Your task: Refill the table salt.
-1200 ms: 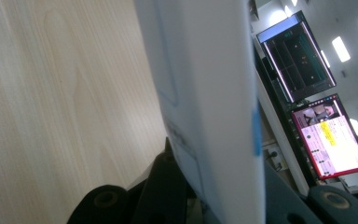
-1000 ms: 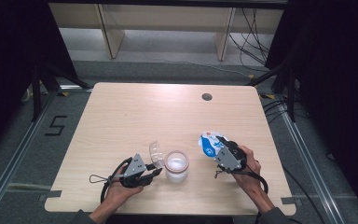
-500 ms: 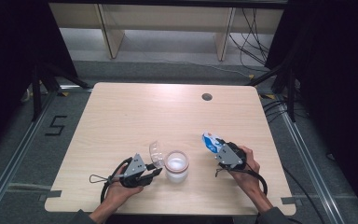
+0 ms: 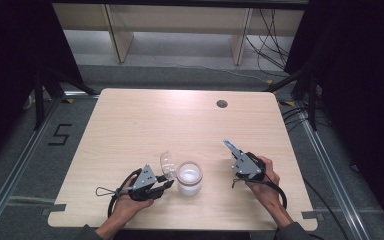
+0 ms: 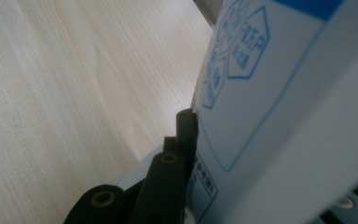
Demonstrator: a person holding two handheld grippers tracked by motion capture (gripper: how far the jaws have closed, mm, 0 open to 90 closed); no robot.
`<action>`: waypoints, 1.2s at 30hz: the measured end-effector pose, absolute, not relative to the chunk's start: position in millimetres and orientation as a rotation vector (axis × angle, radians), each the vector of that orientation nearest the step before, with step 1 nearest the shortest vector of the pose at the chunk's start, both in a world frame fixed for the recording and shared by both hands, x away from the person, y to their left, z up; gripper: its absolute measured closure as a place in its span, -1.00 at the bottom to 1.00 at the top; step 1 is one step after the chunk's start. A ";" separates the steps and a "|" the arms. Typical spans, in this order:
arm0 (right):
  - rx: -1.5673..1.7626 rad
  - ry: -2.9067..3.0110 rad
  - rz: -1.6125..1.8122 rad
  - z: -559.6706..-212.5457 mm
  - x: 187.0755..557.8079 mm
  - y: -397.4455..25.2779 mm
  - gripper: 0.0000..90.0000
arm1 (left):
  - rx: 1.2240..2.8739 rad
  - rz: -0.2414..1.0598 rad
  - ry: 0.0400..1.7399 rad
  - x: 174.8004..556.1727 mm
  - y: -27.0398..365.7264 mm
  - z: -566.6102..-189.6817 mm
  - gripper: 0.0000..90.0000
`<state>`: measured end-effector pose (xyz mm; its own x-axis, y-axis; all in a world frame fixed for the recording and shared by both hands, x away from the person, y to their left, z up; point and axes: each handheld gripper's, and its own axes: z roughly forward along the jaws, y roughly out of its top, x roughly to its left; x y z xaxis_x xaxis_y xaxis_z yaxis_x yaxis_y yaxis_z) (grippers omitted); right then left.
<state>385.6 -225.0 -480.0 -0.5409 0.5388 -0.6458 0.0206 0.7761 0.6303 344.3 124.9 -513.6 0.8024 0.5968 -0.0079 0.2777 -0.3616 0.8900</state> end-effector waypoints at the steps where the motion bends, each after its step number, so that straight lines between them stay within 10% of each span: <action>1: 0.407 2.049 0.713 -479.8 386.1 -225.8 0.89 | 1.963 0.390 0.649 344.4 125.0 -513.4 0.60; 36: 0.643 1.989 1.009 -465.8 375.9 -239.1 -0.05 | 1.946 0.398 0.668 344.4 127.3 -512.1 0.49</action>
